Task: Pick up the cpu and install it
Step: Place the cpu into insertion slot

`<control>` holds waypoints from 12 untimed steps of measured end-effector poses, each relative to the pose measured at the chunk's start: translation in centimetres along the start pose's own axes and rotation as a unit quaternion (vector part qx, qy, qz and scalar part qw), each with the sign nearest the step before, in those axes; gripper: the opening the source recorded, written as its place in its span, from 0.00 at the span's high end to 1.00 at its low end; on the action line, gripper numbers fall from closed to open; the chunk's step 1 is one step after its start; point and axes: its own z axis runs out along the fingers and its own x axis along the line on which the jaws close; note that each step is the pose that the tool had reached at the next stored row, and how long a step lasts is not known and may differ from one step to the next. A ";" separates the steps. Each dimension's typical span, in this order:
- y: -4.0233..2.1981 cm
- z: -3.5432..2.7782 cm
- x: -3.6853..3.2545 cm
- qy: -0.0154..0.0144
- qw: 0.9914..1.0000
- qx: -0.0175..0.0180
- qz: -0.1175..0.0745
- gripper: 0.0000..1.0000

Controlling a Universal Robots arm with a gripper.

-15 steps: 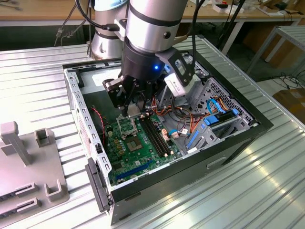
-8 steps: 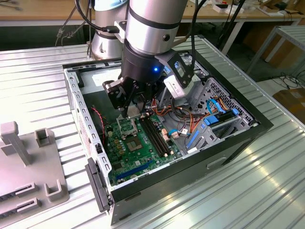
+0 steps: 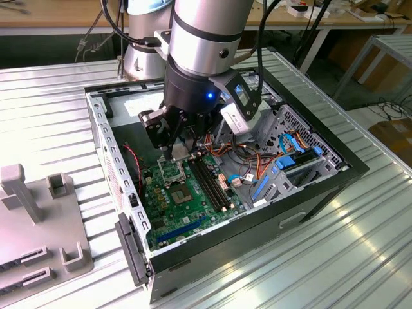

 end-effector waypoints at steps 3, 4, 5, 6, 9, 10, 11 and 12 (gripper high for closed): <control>0.00 0.04 0.00 0.000 1.000 0.000 0.000 0.53; 0.00 0.05 0.00 0.000 1.000 0.000 0.000 0.53; 0.00 0.05 0.00 0.000 1.000 0.000 0.000 0.53; 0.00 0.06 0.00 0.000 1.000 0.000 0.000 0.53; 0.00 0.17 0.00 0.000 1.000 0.000 0.000 0.53; -0.01 0.20 0.00 0.000 1.000 0.000 0.000 0.53; -0.01 0.29 0.00 0.000 1.000 0.000 0.000 0.53; -0.01 0.34 0.00 0.000 1.000 0.000 0.000 0.53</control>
